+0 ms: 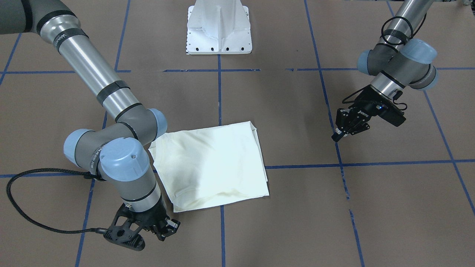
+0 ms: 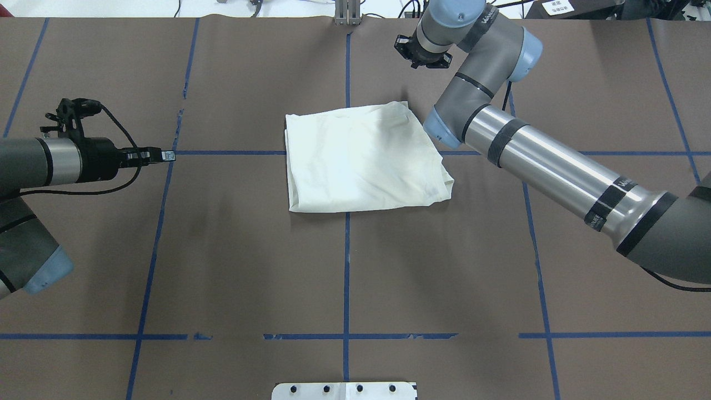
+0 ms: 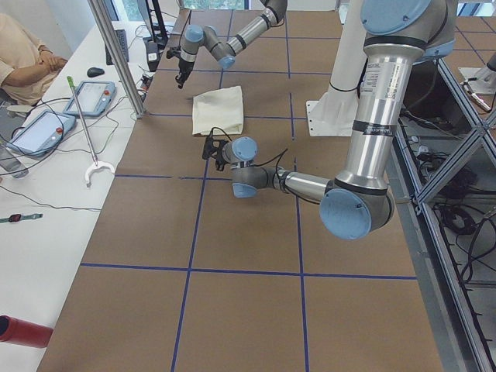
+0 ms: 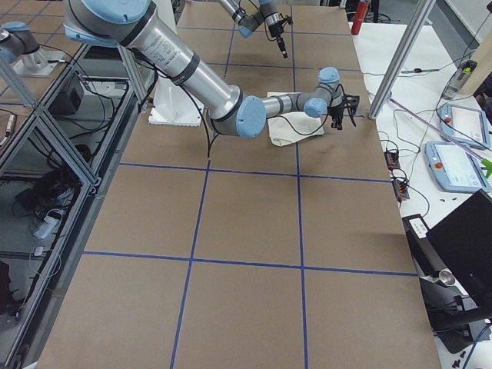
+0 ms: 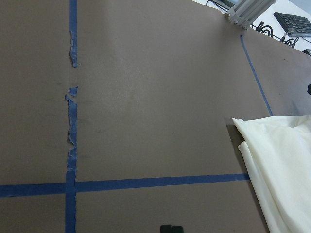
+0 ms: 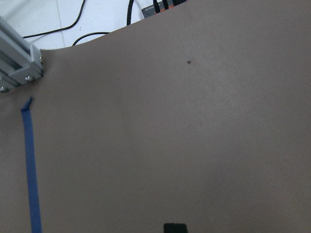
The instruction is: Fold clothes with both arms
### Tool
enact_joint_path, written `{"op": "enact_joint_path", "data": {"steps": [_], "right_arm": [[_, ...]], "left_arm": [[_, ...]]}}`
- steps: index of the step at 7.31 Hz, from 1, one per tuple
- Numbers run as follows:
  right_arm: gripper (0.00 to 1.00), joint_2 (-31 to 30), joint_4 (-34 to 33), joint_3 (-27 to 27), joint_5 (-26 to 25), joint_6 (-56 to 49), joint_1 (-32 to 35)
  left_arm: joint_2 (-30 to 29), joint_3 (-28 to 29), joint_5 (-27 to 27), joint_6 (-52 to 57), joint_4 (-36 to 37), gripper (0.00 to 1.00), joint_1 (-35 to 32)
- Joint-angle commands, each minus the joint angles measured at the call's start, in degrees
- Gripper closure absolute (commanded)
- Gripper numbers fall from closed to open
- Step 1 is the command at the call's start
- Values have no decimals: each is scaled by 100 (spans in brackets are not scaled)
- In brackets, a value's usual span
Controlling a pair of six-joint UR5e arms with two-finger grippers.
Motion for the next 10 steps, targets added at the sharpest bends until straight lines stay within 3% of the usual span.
{"op": "enact_joint_path", "data": {"steps": [1, 3, 6, 7, 8, 9, 10], "right_arm": [[100, -1188, -837, 1762, 1021, -574, 610], [100, -2139, -2357, 3329, 1308, -2074, 1086], [100, -3835, -3799, 5448, 1413, -3938, 1623], [100, -4388, -4450, 6186, 1431, -4640, 1686], [100, -4942, -4630, 6654, 1779, -4917, 1912], [1, -5383, -4519, 6781, 2191, -4876, 2028], [0, -5457, -4326, 6799, 2169, -4867, 2029]], "left_arm": [[-1, 236, -120, 257, 30, 100, -483], [51, 413, -602, 2086, 719, 100, -1325], [165, 405, -920, 4487, 2212, 100, -2714], [148, 379, -1443, 5113, 3150, 100, -3336], [70, 361, -2197, 5728, 4194, 100, -3926], [69, 274, -2587, 6474, 4979, 86, -4340], [69, -380, -2687, 6707, 6136, 55, -4466]]}}
